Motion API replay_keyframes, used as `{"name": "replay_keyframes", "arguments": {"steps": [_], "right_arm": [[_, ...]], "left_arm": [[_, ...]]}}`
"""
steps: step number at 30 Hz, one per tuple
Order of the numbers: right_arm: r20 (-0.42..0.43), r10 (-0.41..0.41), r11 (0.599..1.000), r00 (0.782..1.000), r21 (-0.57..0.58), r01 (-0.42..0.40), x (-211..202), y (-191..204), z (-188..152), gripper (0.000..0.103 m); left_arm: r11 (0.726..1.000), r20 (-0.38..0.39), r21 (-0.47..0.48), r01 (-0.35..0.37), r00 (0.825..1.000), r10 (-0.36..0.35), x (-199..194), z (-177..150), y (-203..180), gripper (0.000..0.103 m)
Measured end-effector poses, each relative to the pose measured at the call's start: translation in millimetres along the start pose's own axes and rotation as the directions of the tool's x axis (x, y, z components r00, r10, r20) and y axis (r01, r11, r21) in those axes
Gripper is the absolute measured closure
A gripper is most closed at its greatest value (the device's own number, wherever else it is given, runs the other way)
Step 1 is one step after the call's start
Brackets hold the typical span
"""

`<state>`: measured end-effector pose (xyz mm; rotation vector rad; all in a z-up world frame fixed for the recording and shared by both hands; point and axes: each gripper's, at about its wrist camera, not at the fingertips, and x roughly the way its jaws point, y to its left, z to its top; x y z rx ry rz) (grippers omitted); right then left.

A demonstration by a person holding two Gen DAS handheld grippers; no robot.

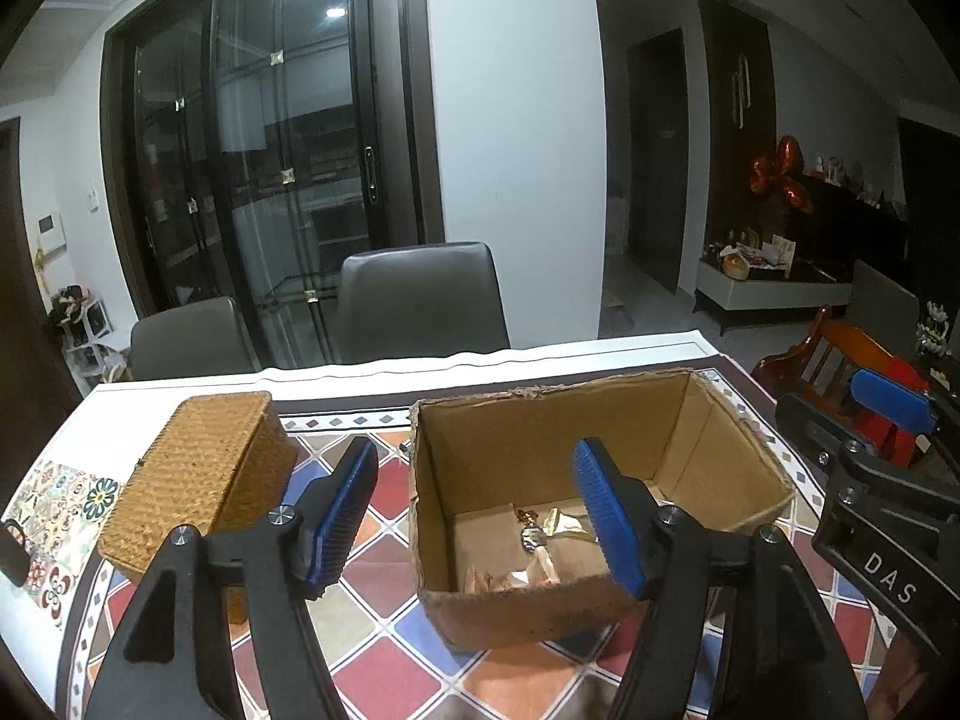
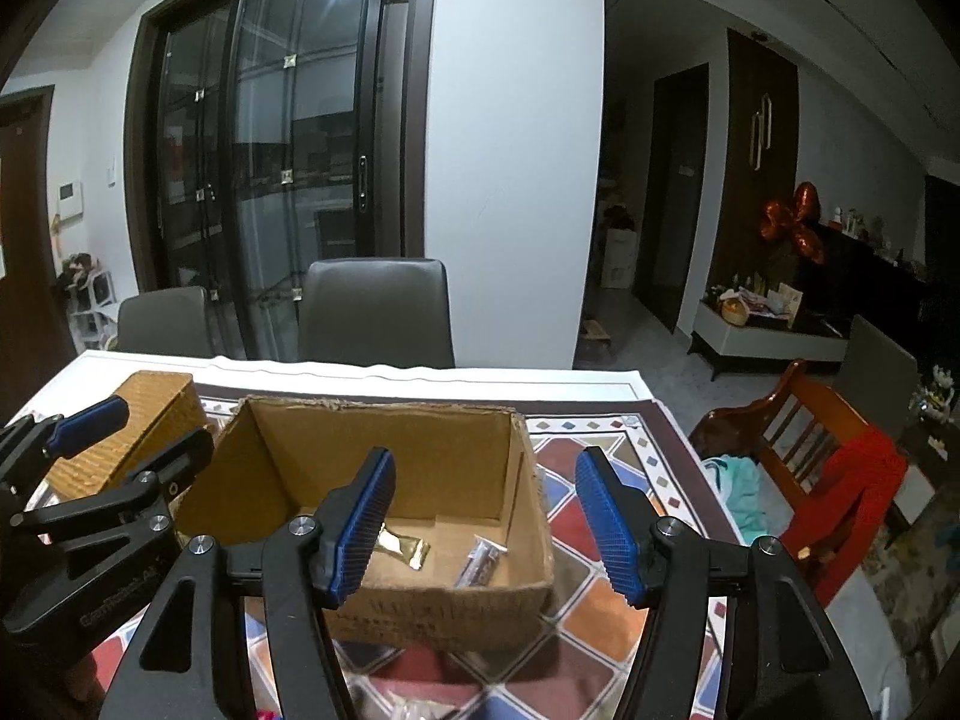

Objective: Organize snacks
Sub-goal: 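Open both tools to drop the sweets into the box, then move both open tools back toward the remaining snacks on the table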

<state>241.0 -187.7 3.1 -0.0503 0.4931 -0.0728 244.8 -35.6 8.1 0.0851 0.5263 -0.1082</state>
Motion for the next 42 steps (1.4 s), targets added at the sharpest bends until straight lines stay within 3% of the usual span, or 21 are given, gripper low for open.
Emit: {"name": "replay_keyframes", "arguments": {"steps": [18,42], "right_arm": [[0.059,-0.048,0.999,0.997,0.006,0.048,-70.0,-17.0,-12.5,0.040],[0.037,-0.066,0.998,0.997,0.013,0.065,-116.3,-24.4,-58.5,0.040]], "left_arm": [[1.000,0.034,0.015,0.018,0.999,-0.018,-61.3,-16.4,-18.7,0.036],[0.999,0.037,0.030,0.045,0.998,-0.046,-108.1,-58.9,-35.8,0.036]]}}
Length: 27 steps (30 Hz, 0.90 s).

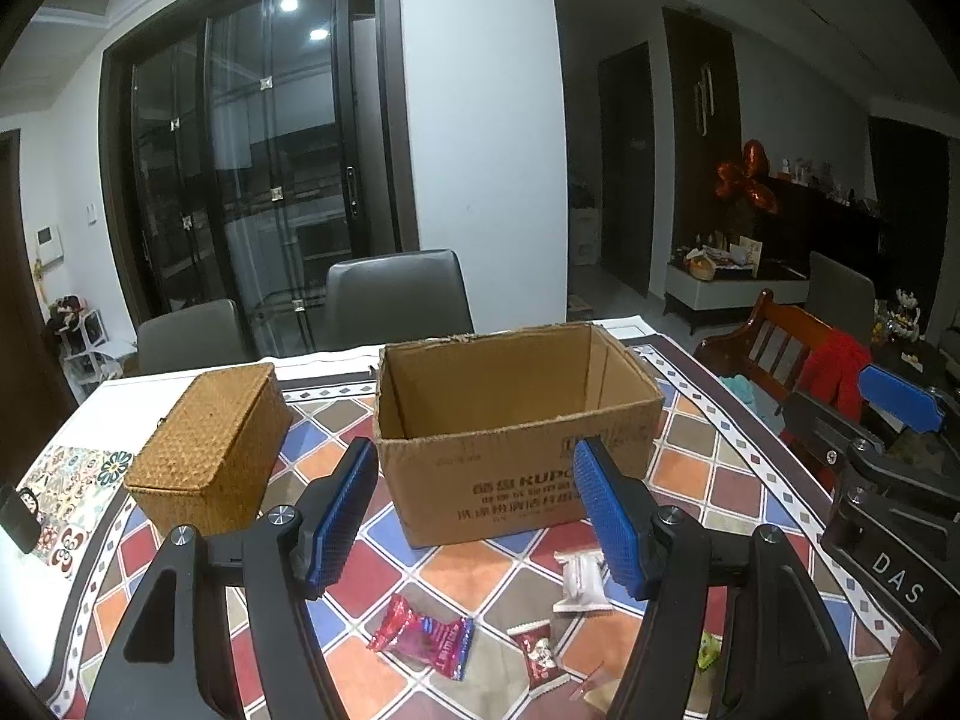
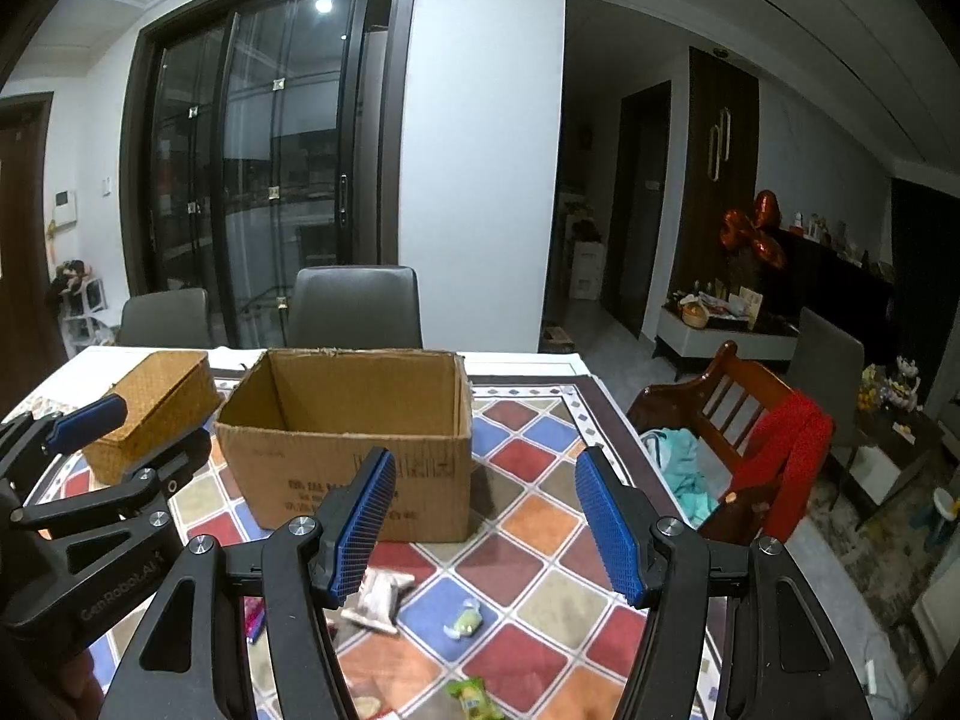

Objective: Organize snacks
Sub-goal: 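Move both open tools back toward the remaining snacks on the table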

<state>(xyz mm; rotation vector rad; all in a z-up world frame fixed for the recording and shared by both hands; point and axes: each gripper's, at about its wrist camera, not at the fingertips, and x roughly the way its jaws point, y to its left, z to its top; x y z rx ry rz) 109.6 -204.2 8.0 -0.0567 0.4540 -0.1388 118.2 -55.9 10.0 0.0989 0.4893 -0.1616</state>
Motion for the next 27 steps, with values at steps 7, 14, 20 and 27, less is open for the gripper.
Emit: {"name": "replay_keyframes", "arguments": {"steps": [7,14,20,27], "right_arm": [[-0.015,-0.010,1.000,1.000,0.006,0.010,-5.6,-4.2,-14.2,0.040],[-0.034,-0.013,1.000,0.999,0.006,0.013,-8.3,-5.3,-29.8,0.040],[-0.066,-0.012,1.000,0.998,0.010,0.012,-3.3,-6.2,-40.7,0.040],[-0.099,-0.009,1.000,0.995,0.018,0.011,1.2,-7.6,-54.4,0.040]], "left_arm": [[1.000,-0.017,0.008,0.018,1.000,-0.018,-2.8,-14.2,-2.9,0.036],[1.000,-0.033,0.007,0.029,0.999,-0.029,-2.9,-28.1,-4.4,0.036],[0.999,-0.057,0.004,0.040,0.998,-0.040,0.4,-39.7,-7.5,0.036],[0.999,-0.077,0.010,0.036,0.996,-0.035,4.6,-52.4,-11.4,0.036]]}}
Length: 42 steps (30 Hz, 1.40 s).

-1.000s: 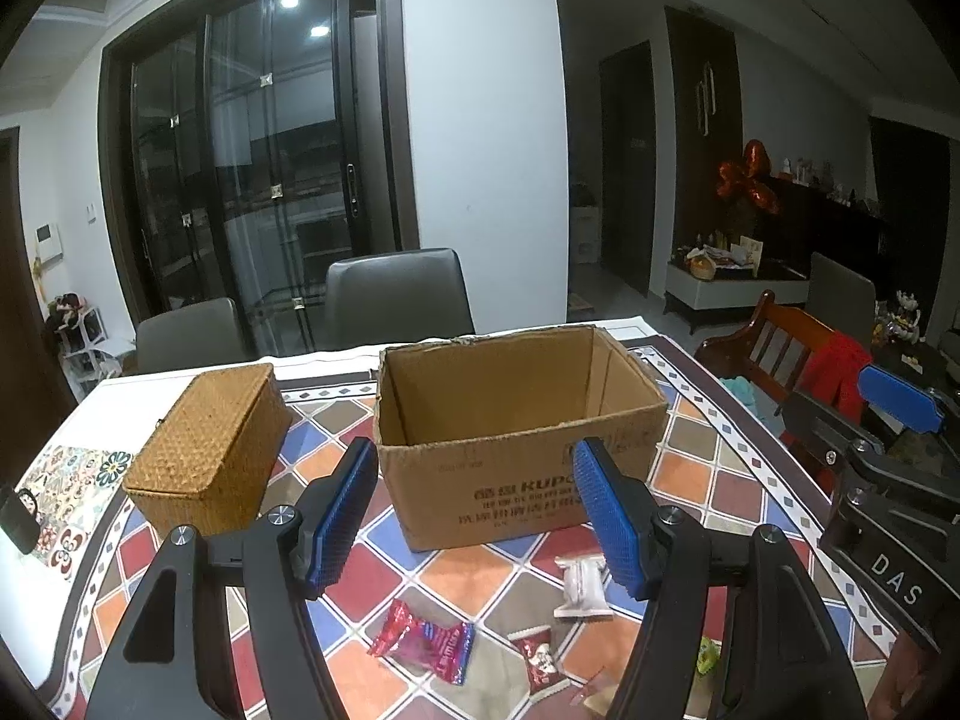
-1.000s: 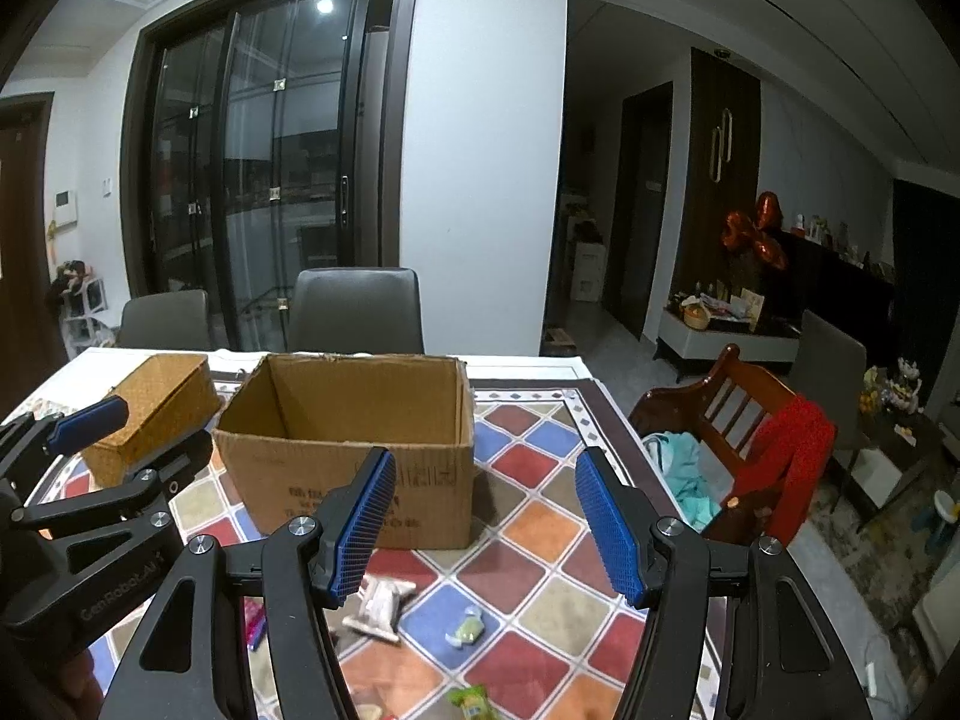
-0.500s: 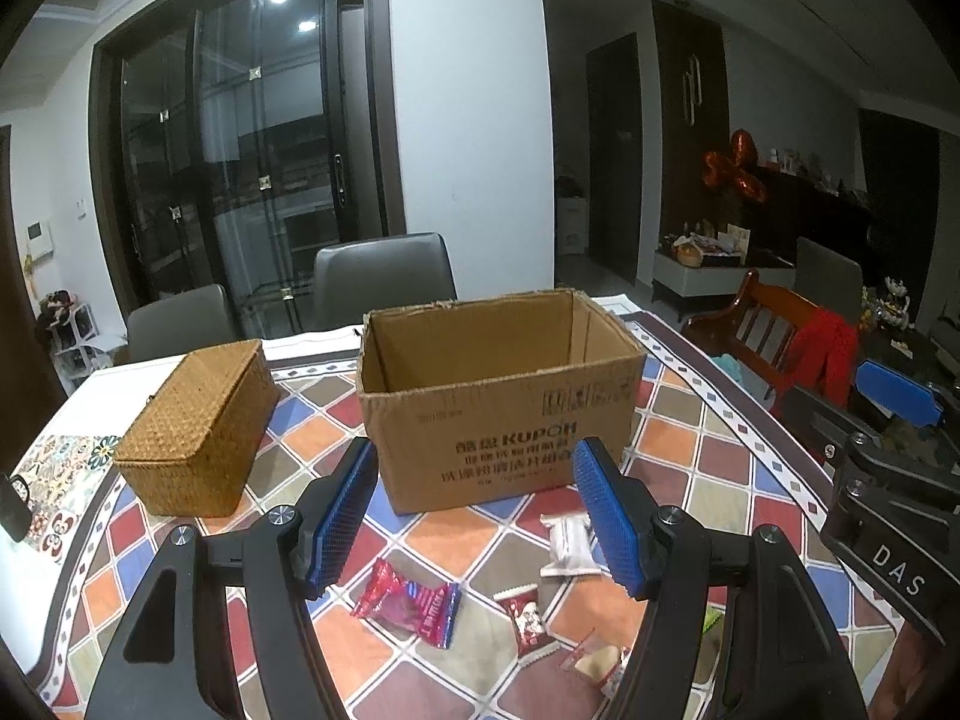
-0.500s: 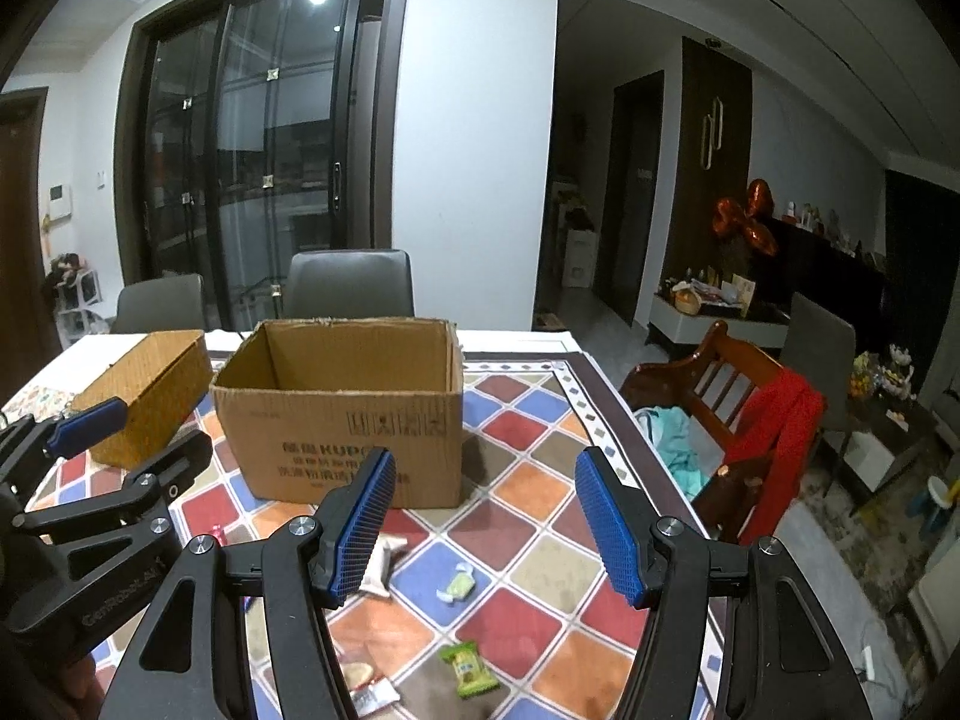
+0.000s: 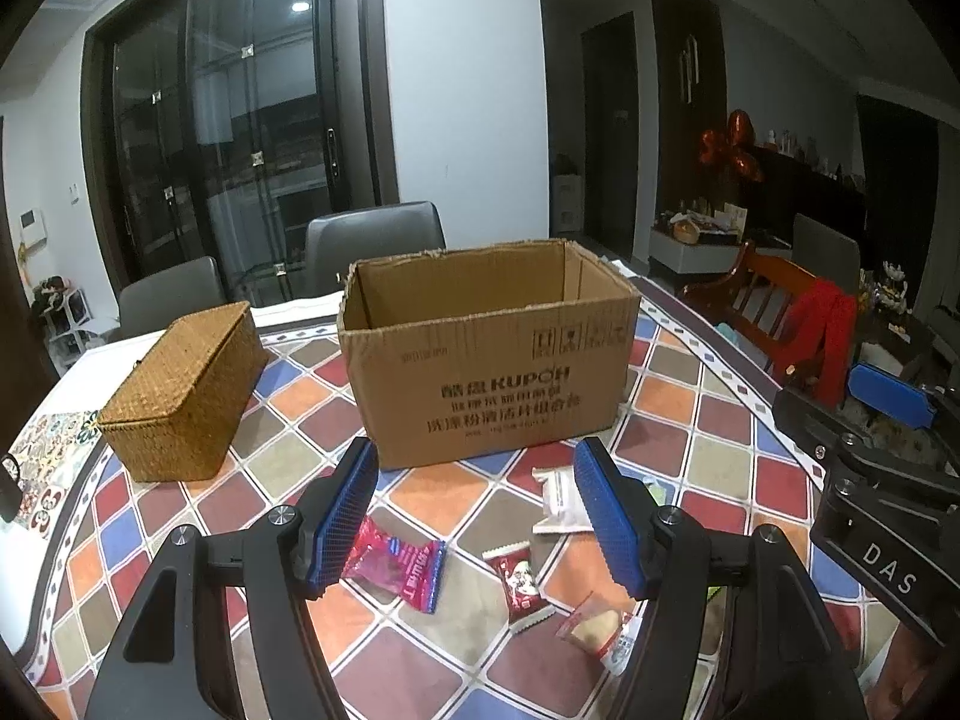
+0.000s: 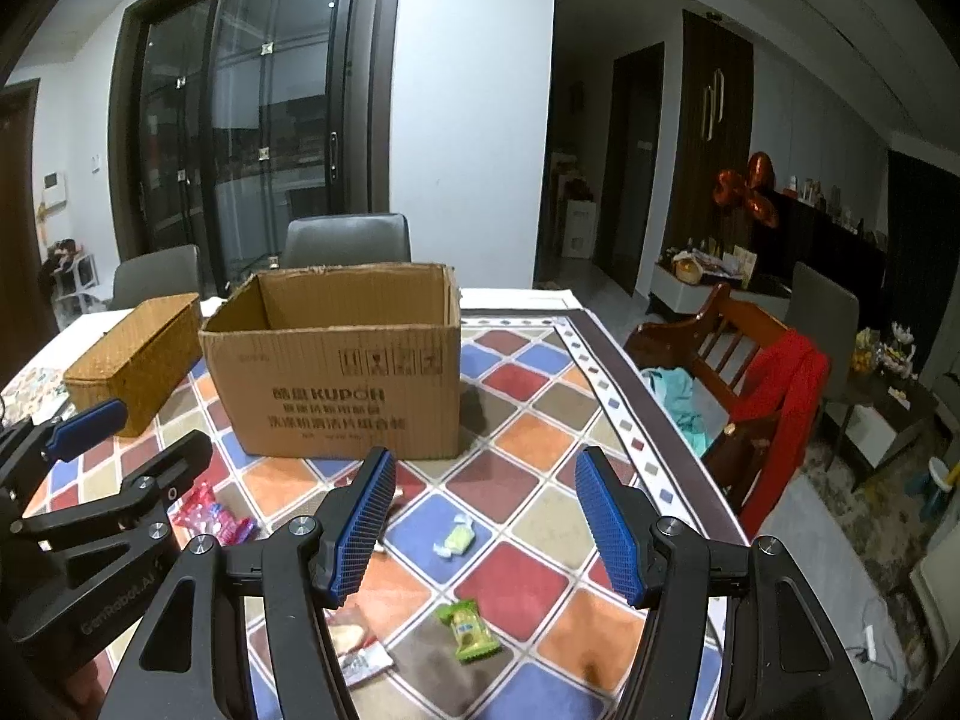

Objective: Organize snacks
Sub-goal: 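Move both open tools back toward the remaining snacks on the table, then grasp the red-wrapped candy with left tool while right tool grasps the green candy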

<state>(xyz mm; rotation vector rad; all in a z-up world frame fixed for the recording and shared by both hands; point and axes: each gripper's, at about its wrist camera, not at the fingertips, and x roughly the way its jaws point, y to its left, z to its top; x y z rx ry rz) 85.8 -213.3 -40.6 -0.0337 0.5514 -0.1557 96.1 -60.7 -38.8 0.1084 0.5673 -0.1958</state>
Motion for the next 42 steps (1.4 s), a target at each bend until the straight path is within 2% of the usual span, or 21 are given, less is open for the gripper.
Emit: {"name": "replay_keyframes", "arguments": {"steps": [15,24,42], "right_arm": [[-0.088,-0.001,1.000,0.996,0.012,0.002,21.9,-4.7,-31.3,0.040],[-0.122,0.004,1.000,0.993,0.011,-0.002,41.2,-6.7,-38.0,0.040],[-0.234,0.038,0.999,0.971,0.030,-0.032,96.2,-1.5,-51.4,0.040]], "left_arm": [[1.000,-0.064,0.017,0.012,0.998,-0.011,17.8,-27.0,-10.8,0.036],[1.000,-0.102,0.009,0.014,0.995,-0.013,36.3,-40.7,-15.4,0.036],[1.000,-0.239,-0.007,0.001,0.971,-0.003,89.8,-66.3,-23.6,0.042]]}}
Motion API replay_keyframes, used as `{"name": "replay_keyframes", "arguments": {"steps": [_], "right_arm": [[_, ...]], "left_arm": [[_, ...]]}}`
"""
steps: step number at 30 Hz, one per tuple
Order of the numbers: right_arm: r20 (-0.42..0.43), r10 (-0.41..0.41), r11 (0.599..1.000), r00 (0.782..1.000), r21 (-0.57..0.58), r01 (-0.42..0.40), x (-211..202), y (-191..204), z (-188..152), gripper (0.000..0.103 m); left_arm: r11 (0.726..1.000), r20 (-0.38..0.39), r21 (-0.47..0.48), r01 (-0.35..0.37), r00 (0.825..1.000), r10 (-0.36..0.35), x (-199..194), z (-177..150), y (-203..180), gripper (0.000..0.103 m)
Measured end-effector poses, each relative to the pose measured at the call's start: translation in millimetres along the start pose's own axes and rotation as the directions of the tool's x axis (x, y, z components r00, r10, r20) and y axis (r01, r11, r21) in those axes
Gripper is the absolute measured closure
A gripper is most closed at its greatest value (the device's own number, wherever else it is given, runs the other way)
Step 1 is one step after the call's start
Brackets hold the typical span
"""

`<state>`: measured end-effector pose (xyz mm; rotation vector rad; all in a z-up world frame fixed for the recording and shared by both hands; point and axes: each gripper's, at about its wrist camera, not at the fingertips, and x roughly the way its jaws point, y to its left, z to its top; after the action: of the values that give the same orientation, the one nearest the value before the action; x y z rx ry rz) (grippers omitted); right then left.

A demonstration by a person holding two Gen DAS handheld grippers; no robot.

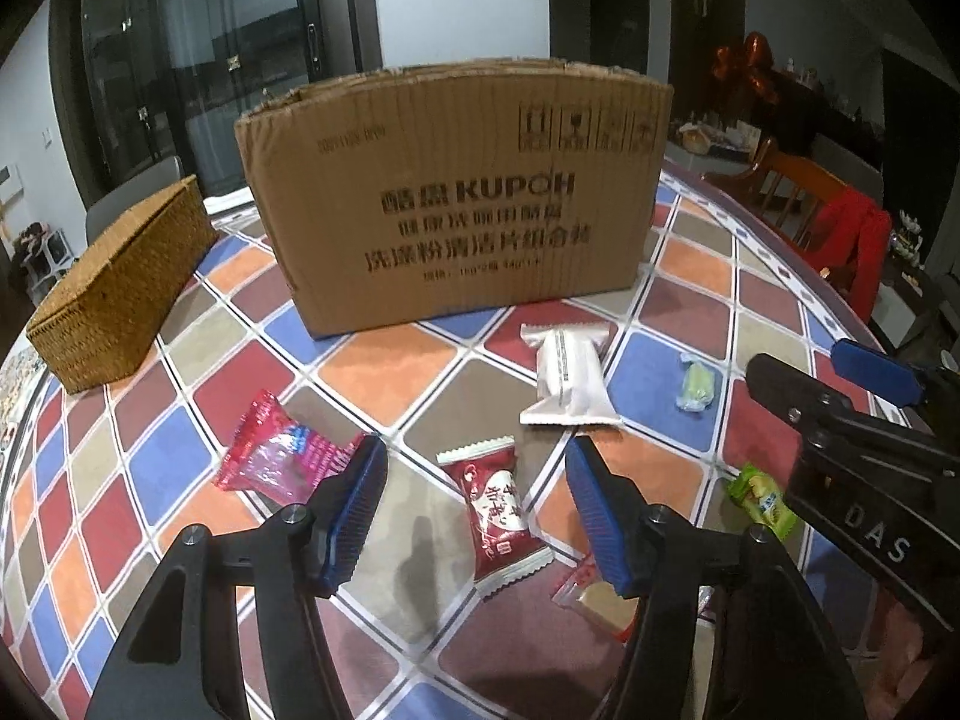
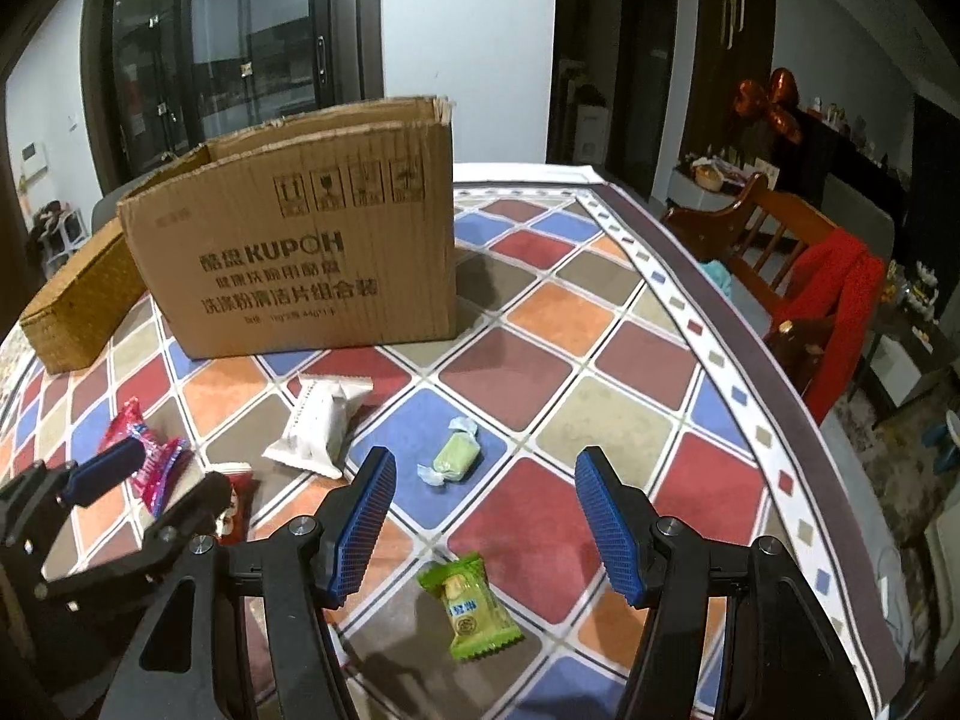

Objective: Organize snacks
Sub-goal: 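Grasp the red-wrapped candy with left tool while right tool grasps the green candy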

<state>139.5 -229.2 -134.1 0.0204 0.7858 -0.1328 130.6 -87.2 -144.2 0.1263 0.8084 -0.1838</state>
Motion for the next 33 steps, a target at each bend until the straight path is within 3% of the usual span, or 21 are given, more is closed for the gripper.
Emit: {"name": "replay_keyframes", "arguments": {"steps": [4,9,18,27,31,33], "right_arm": [[-0.029,0.008,1.000,1.000,-0.001,-0.008,14.1,1.7,1.9,0.040],[-0.058,0.017,1.000,0.998,-0.005,-0.017,29.0,3.5,4.6,0.040],[-0.101,0.030,1.000,0.994,-0.001,-0.030,50.6,7.2,4.6,0.041],[-0.148,0.043,0.999,0.988,0.009,-0.042,66.0,9.2,0.4,0.066],[-0.143,0.050,0.999,0.988,0.002,-0.050,66.2,10.0,0.8,0.087],[-0.143,0.055,0.998,0.988,-0.005,-0.056,66.2,11.8,1.0,0.088]], "left_arm": [[1.000,-0.019,-0.022,-0.008,1.000,0.008,8.4,-1.3,0.0,0.043],[0.999,-0.064,-0.049,-0.007,0.998,0.004,23.2,-1.9,1.6,0.055],[0.999,-0.100,-0.054,-0.007,0.995,0.001,36.8,-6.2,1.5,0.059],[0.999,-0.102,-0.054,0.005,0.995,-0.010,43.2,-6.9,3.1,0.069],[0.999,-0.096,-0.053,0.013,0.995,-0.018,43.9,-6.7,3.5,0.070],[0.998,-0.094,-0.053,0.017,0.995,-0.022,43.6,-6.4,3.8,0.071]]}}
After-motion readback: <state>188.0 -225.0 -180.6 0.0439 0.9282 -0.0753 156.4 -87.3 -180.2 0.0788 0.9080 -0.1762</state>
